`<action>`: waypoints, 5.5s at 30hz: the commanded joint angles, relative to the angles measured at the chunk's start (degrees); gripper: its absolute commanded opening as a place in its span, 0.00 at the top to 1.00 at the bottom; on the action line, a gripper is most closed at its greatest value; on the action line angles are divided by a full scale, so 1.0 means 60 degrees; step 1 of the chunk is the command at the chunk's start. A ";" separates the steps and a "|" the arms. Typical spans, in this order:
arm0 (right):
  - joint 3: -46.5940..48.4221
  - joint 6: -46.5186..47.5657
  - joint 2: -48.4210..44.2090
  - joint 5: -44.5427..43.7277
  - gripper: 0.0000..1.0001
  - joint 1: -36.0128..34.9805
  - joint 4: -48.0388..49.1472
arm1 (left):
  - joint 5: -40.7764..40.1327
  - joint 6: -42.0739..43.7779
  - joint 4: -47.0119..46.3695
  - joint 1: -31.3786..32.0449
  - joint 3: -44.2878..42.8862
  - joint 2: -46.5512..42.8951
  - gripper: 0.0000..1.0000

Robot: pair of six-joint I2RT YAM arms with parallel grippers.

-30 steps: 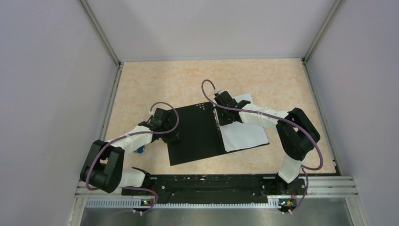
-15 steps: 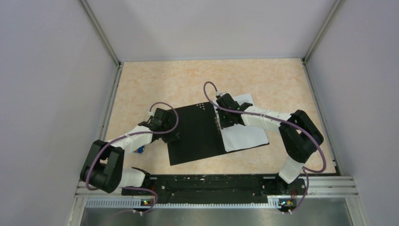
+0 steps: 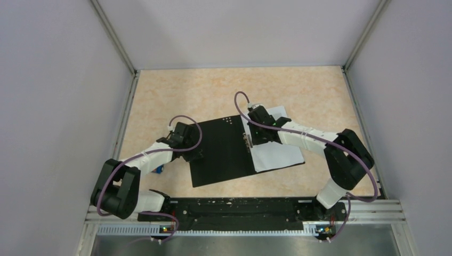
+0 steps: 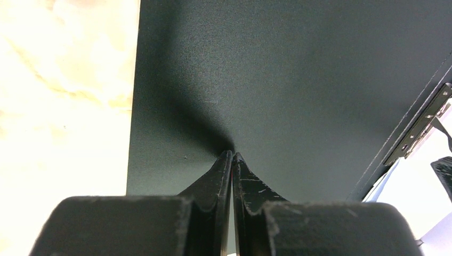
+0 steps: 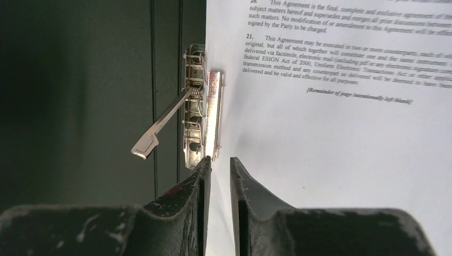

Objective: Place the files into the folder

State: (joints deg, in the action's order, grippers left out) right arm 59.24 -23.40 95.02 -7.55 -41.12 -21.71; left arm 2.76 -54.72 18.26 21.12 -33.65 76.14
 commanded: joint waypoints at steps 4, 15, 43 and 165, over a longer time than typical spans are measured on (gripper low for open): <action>0.1378 0.0251 -0.0948 -0.1299 0.77 -0.0807 -0.1297 | -0.1790 0.1136 0.1685 -0.0009 -0.0817 -0.1011 0.78; 0.3596 0.1482 0.0831 -0.2634 0.80 -0.1889 -0.2860 | -0.2761 0.1522 0.1622 -0.0009 -0.0156 -0.1449 0.43; 0.4374 0.2342 0.1882 -0.2973 0.84 -0.2287 -0.2883 | -0.3051 0.0982 0.0762 -0.0019 0.0486 -0.0652 0.43; -0.0744 0.1181 0.0360 -0.1764 1.00 -0.1669 -0.1382 | -0.2962 0.0911 0.1175 -0.0012 -0.0615 0.1187 0.43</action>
State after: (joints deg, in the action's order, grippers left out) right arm 57.84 -15.16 95.29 -19.42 -52.86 -27.90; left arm -15.92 -48.31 25.82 21.17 -39.05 79.50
